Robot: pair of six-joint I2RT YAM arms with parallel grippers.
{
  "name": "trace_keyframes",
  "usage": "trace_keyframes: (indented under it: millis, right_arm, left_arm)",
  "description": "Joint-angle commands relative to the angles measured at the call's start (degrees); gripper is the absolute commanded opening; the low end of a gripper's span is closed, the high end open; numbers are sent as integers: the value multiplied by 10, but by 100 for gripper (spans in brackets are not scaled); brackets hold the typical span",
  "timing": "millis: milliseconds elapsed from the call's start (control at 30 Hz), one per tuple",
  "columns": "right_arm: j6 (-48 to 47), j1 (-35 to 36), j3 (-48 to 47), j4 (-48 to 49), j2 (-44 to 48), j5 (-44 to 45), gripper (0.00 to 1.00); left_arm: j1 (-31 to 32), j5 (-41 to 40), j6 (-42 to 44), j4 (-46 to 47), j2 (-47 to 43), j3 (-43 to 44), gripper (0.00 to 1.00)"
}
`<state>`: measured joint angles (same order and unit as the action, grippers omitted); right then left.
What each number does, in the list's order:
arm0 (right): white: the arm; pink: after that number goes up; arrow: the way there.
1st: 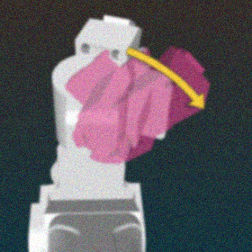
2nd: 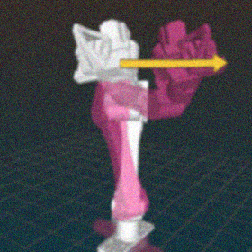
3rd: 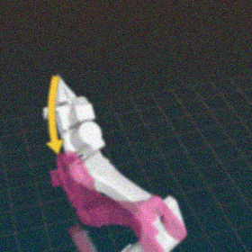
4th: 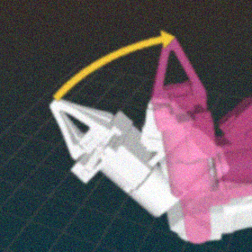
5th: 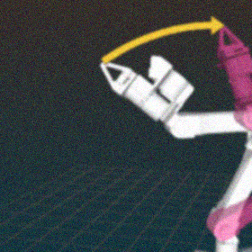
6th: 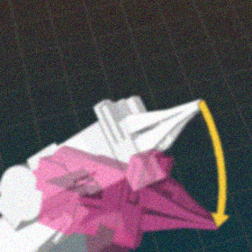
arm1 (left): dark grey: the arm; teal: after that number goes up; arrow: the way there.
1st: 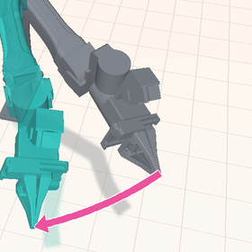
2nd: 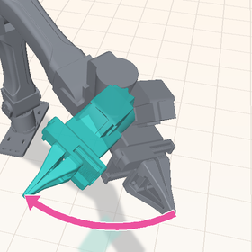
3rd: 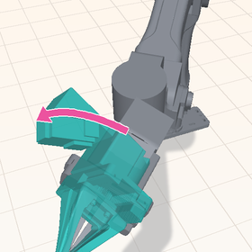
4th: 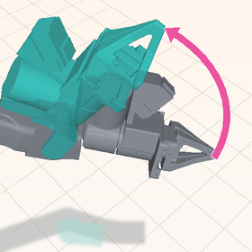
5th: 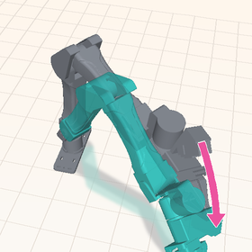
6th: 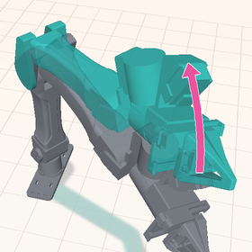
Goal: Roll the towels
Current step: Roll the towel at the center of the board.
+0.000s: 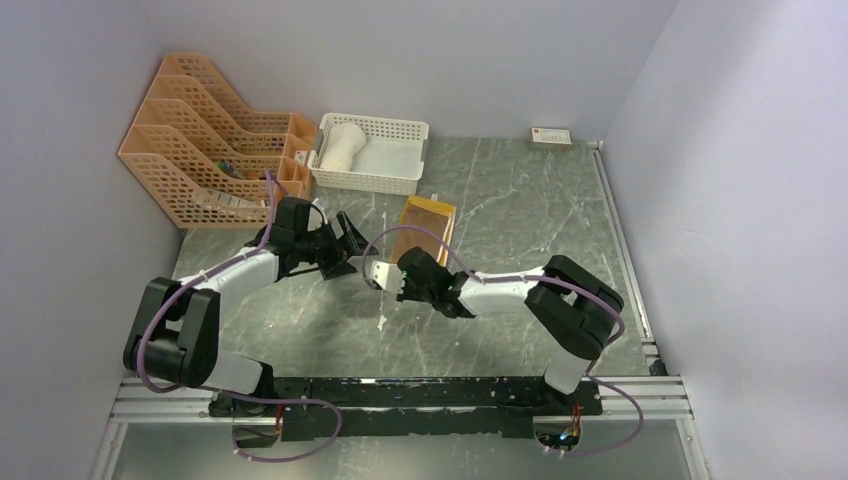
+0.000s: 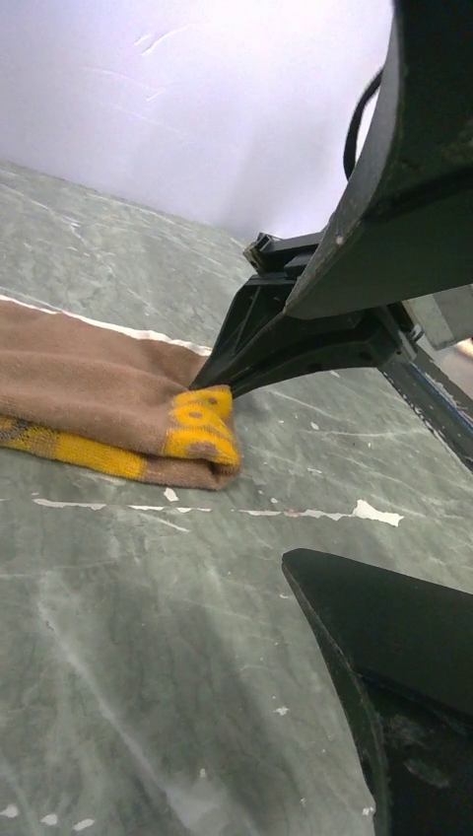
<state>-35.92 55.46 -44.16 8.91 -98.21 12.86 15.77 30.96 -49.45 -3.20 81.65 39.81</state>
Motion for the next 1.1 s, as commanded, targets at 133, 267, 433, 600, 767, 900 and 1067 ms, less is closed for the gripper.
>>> trace_keyframes:
  millis: [133, 267, 433, 600, 767, 900, 1067]
  right_arm:
    - [155, -94, -167, -257, 4, -373, 0]
    - [210, -129, -231, -311, -27, -512, 0]
    - [320, -188, -210, -246, -51, -664, 0]
    - [416, -212, -166, -137, -75, -721, 2]
    - [513, -223, -177, -73, -135, -748, 3]
    - [549, -223, -196, -59, -180, -739, 3]
    - [601, -238, -186, -5, -205, -735, 2]
  left_arm:
    - [-1, -32, 134, -92, -38, 65, 99]
    - [-1, -49, 128, -93, -74, 32, 99]
    - [-8, -31, 111, -63, -91, -14, 99]
    - [-8, 8, 83, -4, -82, -52, 99]
    - [2, 19, 59, 38, -75, -75, 99]
    - [32, 8, 55, 40, -77, -76, 99]
    - [74, -21, 42, 48, -53, -86, 99]
